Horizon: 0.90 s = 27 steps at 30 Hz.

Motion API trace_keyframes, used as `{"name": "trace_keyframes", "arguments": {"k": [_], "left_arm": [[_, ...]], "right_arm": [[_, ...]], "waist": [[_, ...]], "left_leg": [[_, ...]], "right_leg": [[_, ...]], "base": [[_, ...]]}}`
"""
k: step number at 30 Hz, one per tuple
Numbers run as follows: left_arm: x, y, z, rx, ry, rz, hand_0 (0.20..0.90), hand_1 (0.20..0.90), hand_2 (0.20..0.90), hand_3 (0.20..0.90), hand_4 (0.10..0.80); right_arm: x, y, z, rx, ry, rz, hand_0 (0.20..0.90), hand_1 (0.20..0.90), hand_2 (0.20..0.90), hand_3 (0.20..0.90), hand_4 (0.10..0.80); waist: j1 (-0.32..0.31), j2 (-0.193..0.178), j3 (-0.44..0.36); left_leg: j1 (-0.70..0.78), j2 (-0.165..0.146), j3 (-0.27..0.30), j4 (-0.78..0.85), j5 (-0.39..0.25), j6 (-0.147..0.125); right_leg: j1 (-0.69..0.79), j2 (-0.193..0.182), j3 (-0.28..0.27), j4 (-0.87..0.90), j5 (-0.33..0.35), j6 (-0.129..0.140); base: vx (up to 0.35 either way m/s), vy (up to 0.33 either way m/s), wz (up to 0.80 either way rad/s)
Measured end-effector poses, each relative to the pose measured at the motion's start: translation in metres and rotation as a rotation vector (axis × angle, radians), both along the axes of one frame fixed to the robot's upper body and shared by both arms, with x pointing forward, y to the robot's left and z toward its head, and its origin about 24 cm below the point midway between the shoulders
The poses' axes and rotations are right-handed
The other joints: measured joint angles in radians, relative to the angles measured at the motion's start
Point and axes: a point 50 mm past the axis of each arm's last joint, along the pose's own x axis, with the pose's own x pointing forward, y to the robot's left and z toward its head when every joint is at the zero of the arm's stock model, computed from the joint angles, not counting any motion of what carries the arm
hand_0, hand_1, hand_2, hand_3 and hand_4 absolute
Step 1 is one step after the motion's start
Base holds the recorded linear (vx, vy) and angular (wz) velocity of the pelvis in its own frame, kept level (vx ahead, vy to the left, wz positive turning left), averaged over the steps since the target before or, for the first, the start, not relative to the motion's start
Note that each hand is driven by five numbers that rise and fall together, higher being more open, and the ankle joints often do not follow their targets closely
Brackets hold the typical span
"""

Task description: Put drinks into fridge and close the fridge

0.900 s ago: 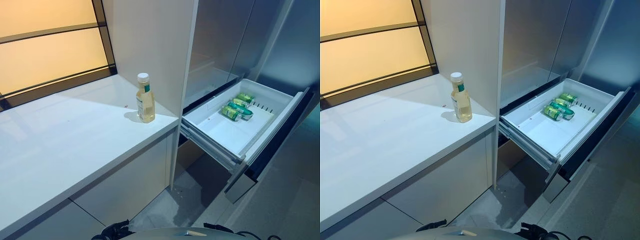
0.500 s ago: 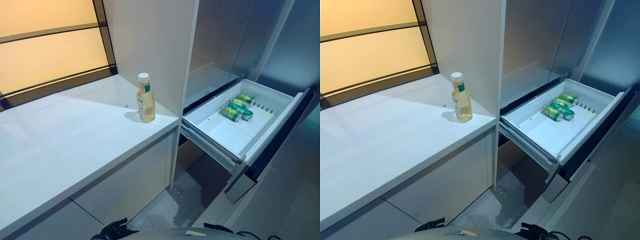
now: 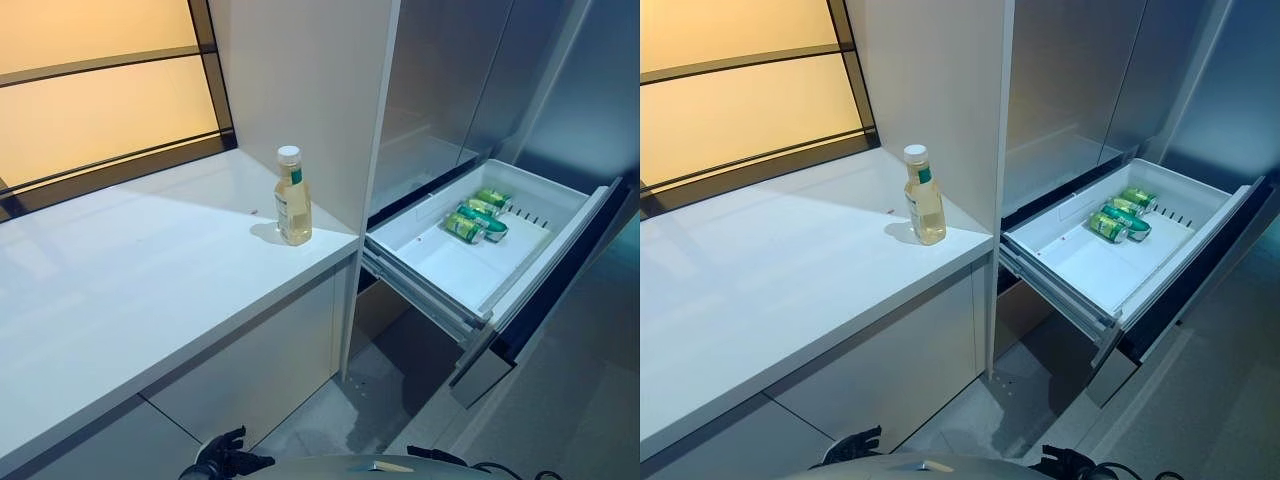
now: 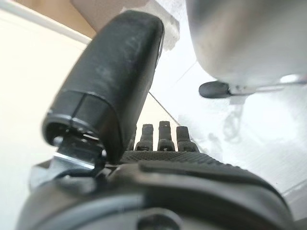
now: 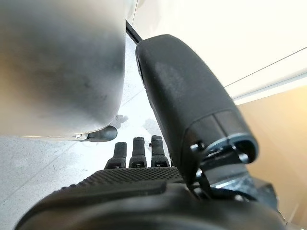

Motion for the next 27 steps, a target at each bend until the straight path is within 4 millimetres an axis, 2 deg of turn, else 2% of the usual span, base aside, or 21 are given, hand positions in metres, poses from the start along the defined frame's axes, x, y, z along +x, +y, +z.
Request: {"name": "trace_keyframes", "arguments": {"k": [4,6,9,11,13,14,15,16,19,20,21,22,26,27], "left_arm": [[0.036,-0.013,0.015,-0.144,-0.12,-0.213,0.9,0.9,0.9,0.9,0.8],[0.057,-0.024,0.027,-0.276,-0.161,-0.318,0.9,0.9,0.9,0.9,0.8],[0.076,-0.04,0.04,-0.409,-0.169,-0.427,0.9,0.9,0.9,0.9,0.8],[0.092,-0.052,0.057,-0.521,-0.155,-0.541,0.9,0.9,0.9,0.9,0.8],[0.102,-0.055,0.068,-0.587,-0.148,-0.572,0.9,0.9,0.9,0.9,0.8],[0.111,-0.057,0.083,-0.653,-0.144,-0.605,0.9,0.9,0.9,0.9,0.8],[0.114,-0.057,0.088,-0.678,-0.151,-0.612,0.9,0.9,0.9,0.9,0.8],[0.124,-0.061,0.108,-0.756,-0.181,-0.633,0.9,0.9,0.9,0.9,0.8],[0.139,-0.076,0.143,-0.967,-0.286,-0.602,0.9,0.9,0.9,0.9,0.8],[0.141,-0.079,0.148,-1.007,-0.305,-0.594,0.9,0.9,0.9,0.9,0.8],[0.145,-0.088,0.166,-1.141,-0.374,-0.569,0.9,0.9,0.9,0.9,0.8],[0.146,-0.09,0.171,-1.174,-0.392,-0.565,0.9,0.9,0.9,0.9,0.8],[0.156,-0.112,0.227,-1.493,-0.616,-0.578,0.9,0.9,0.9,0.9,0.8],[0.158,-0.115,0.238,-1.528,-0.665,-0.603,0.9,0.9,0.9,0.9,0.8]], "right_arm": [[0.004,-0.003,0.001,-0.005,0.004,0.022,0.9,0.9,0.9,0.9,0.8],[0.006,-0.006,0.003,-0.01,0.0,0.034,0.9,0.9,0.9,0.9,0.8],[0.01,-0.011,0.005,-0.018,-0.003,0.058,0.9,0.9,0.9,0.9,0.8],[0.013,-0.014,0.006,-0.027,-0.01,0.081,0.9,0.9,0.9,0.9,0.8],[0.016,-0.014,0.007,-0.03,-0.02,0.086,0.9,0.9,0.9,0.9,0.8],[0.017,-0.015,0.007,-0.031,-0.026,0.089,0.9,0.9,0.9,0.9,0.8],[0.017,-0.015,0.008,-0.032,-0.028,0.09,0.9,0.9,0.9,0.9,0.8],[0.016,-0.016,0.008,-0.034,-0.027,0.089,0.9,0.9,0.9,0.9,0.8],[0.011,-0.016,0.007,-0.036,-0.019,0.085,0.9,0.9,0.9,0.9,0.8],[0.011,-0.015,0.006,-0.036,-0.02,0.085,0.9,0.9,0.9,0.9,0.8],[0.01,-0.015,0.006,-0.035,-0.025,0.085,0.9,0.9,0.9,0.9,0.8],[0.009,-0.015,0.006,-0.036,-0.026,0.084,0.9,0.9,0.9,0.9,0.8],[0.007,-0.013,0.005,-0.045,-0.023,0.079,0.9,0.9,0.9,0.9,0.8],[0.008,-0.012,0.005,-0.045,-0.025,0.08,0.9,0.9,0.9,0.9,0.8]], "waist": [[-0.001,0.012,0.005],[-0.003,0.023,0.01],[-0.012,0.037,0.01],[-0.025,0.045,0.012],[-0.034,0.05,0.016],[-0.04,0.051,0.018],[-0.044,0.052,0.019],[-0.046,0.054,0.02],[-0.045,0.055,0.021],[-0.044,0.055,0.022],[-0.044,0.056,0.024],[-0.044,0.057,0.024],[-0.045,0.052,0.029],[-0.046,0.052,0.029]], "left_leg": [[-0.003,0.0,0.003,0.0,0.001,0.0],[-0.004,0.0,0.009,0.0,0.003,-0.002],[-0.003,0.0,0.015,0.0,0.003,-0.003],[-0.001,0.002,0.018,0.0,0.004,-0.004],[0.0,0.003,0.021,0.0,0.004,-0.004],[-0.001,0.003,0.023,-0.001,0.004,-0.004],[0.0,0.003,0.023,-0.001,0.004,-0.004],[0.0,0.002,0.023,-0.001,0.004,-0.004],[0.001,0.001,0.023,-0.001,0.003,-0.004],[0.001,0.002,0.023,-0.001,0.003,-0.004],[0.002,0.002,0.022,-0.001,0.003,-0.004],[0.002,0.002,0.022,-0.001,0.003,-0.004],[0.013,0.002,0.022,-0.001,0.003,-0.005],[0.013,0.002,0.022,-0.001,0.002,-0.005]], "right_leg": [[-0.005,-0.001,0.003,0.003,0.0,0.0],[-0.007,-0.001,0.01,0.004,0.001,0.001],[-0.009,-0.001,0.016,0.004,0.001,0.001],[-0.008,0.0,0.018,0.004,0.001,0.0],[-0.008,0.001,0.02,0.004,0.002,0.0],[-0.008,0.001,0.021,0.004,0.002,0.0],[-0.007,0.001,0.021,0.004,0.002,0.0],[-0.006,0.0,0.021,0.004,0.002,0.0],[-0.005,0.0,0.021,0.003,0.002,0.0],[-0.005,0.0,0.021,0.004,0.002,0.0],[-0.003,0.0,0.021,0.003,0.002,0.0],[-0.003,0.0,0.021,0.003,0.002,0.0],[0.008,0.0,0.021,0.003,0.002,0.0],[0.008,0.0,0.021,0.003,0.002,0.0]], "base": [[-0.032,0.038,-0.03],[-0.013,0.035,-0.07],[-0.001,0.021,-0.06],[-0.004,0.013,-0.04],[-0.006,0.005,-0.02],[0.0,0.0,0.0],[0.0,0.0,0.0],[0.0,0.0,0.0],[0.0,0.0,0.0],[0.0,0.0,0.0],[0.03,-0.01,0.0],[0.041,-0.016,0.0],[0.025,-0.014,0.0],[0.0,0.0,0.0]]}}
